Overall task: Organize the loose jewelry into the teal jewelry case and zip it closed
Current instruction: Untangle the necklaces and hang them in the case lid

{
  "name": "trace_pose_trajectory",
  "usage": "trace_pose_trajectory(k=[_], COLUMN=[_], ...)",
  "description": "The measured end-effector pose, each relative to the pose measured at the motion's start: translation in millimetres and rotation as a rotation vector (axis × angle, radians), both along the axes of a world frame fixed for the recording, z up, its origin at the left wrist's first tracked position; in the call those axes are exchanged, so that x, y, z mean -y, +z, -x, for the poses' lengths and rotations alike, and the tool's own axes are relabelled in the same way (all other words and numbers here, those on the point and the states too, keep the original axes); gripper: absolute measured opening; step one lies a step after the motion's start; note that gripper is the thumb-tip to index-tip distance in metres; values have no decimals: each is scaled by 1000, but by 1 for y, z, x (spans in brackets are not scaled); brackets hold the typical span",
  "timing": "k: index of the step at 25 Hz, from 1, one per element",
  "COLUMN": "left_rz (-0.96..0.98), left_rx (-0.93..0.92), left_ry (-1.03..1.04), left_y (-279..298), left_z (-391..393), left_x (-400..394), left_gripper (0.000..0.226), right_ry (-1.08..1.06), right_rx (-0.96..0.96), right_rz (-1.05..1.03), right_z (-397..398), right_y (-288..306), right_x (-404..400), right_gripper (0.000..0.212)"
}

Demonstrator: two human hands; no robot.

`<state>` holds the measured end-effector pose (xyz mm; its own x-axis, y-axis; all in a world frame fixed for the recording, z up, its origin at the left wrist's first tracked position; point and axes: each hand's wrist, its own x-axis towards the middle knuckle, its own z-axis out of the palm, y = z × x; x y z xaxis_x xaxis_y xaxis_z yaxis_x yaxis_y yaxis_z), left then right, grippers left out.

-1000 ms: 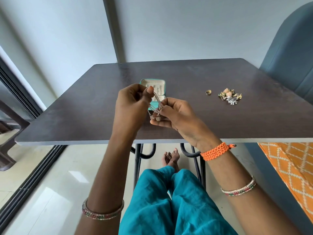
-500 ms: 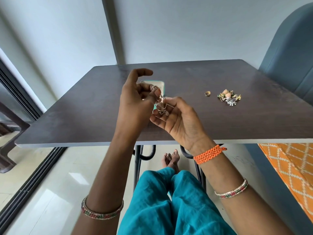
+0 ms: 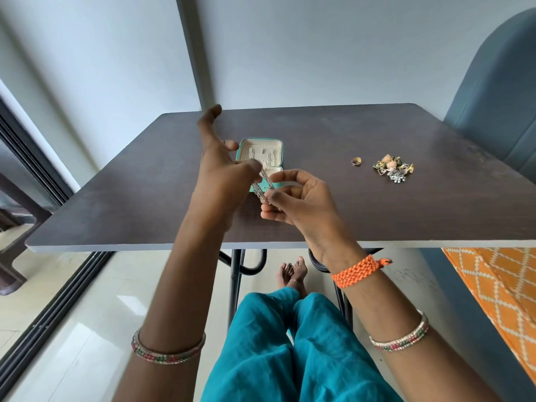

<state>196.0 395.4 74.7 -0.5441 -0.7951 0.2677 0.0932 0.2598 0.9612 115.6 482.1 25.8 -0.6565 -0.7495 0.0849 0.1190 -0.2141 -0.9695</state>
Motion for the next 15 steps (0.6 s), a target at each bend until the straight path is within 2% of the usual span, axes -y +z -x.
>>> trace_pose_trajectory(k=[2, 6, 8, 12, 15], left_rz=[-83, 41, 0, -148, -134], left_rx=[-51, -138, -121, -137, -46], left_ry=[-3, 154, 143, -19, -175], left_y=[2, 6, 9, 17, 27], left_z=[0, 2, 5, 6, 7], left_x=[2, 0, 2, 4, 4], left_gripper=[71, 48, 39, 48, 55], right_ry=[-19, 21, 47, 62, 169], right_rx=[-70, -99, -105, -78, -81], right_rz=[-38, -104, -135, -163, -178], right_z=[-3, -7, -8, -4, 1], right_y=[2, 6, 7, 8, 13], right_x=[-1, -1, -2, -2, -2], right_gripper=[17, 9, 9, 5, 10])
